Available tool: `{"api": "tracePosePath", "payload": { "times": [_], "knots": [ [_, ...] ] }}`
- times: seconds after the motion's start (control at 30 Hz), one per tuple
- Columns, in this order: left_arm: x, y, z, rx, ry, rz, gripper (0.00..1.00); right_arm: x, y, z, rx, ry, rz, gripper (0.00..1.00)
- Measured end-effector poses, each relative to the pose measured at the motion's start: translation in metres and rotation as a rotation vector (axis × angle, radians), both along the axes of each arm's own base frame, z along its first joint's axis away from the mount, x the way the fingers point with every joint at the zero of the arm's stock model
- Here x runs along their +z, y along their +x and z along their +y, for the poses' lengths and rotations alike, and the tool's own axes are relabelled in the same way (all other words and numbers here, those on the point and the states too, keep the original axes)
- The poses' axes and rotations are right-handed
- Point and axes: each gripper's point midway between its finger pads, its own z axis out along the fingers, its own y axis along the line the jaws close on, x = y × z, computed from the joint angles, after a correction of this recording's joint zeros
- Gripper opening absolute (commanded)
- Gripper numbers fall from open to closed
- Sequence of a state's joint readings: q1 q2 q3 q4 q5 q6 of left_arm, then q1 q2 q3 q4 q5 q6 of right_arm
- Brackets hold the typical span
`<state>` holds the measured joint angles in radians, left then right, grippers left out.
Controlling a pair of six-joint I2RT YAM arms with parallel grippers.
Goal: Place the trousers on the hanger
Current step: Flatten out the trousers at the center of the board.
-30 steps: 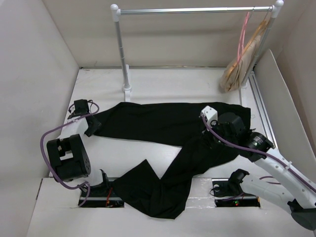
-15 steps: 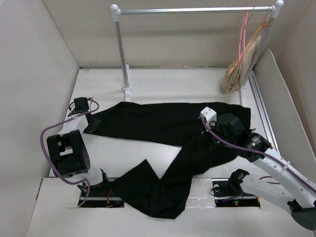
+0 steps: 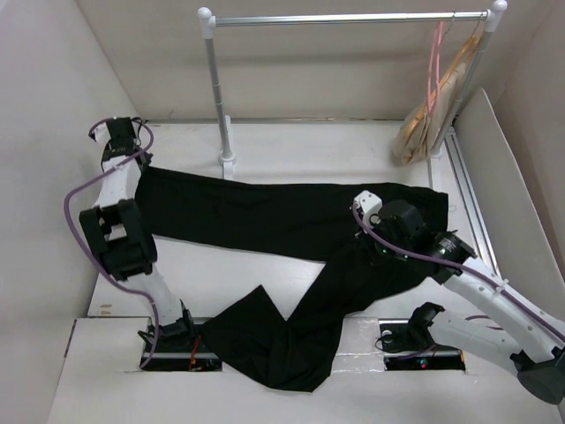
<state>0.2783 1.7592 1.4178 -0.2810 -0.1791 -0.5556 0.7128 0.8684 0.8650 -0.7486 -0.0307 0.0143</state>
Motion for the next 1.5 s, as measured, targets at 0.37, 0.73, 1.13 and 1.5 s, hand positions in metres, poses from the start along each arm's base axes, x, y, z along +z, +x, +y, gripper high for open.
{"api": "tracePosePath", "payload": {
  "times": [0.37, 0.73, 1.13, 1.5],
  "knots": [
    [-0.063, 0.036, 0.005, 0.0, -0.06, 0.115, 0.71, 0.004, 0.022, -0.031, -0.237, -0.041, -0.009, 0.55],
    [-0.026, -0.061, -0.265, -0.631, -0.146, -0.029, 0.62, -0.033, 0.071, -0.11, -0.648, -0.075, 0.054, 0.24],
    [-0.069, -0.137, -0.359, -0.915, -0.184, 0.11, 0.61, -0.062, 0.136, -0.251, -1.135, 0.173, 0.013, 0.72],
    [-0.114, -0.083, -0.294, -0.712, -0.245, 0.18, 0.61, -0.116, 0.187, -0.303, -1.187, 0.113, 0.189, 0.76]
  ]
}}
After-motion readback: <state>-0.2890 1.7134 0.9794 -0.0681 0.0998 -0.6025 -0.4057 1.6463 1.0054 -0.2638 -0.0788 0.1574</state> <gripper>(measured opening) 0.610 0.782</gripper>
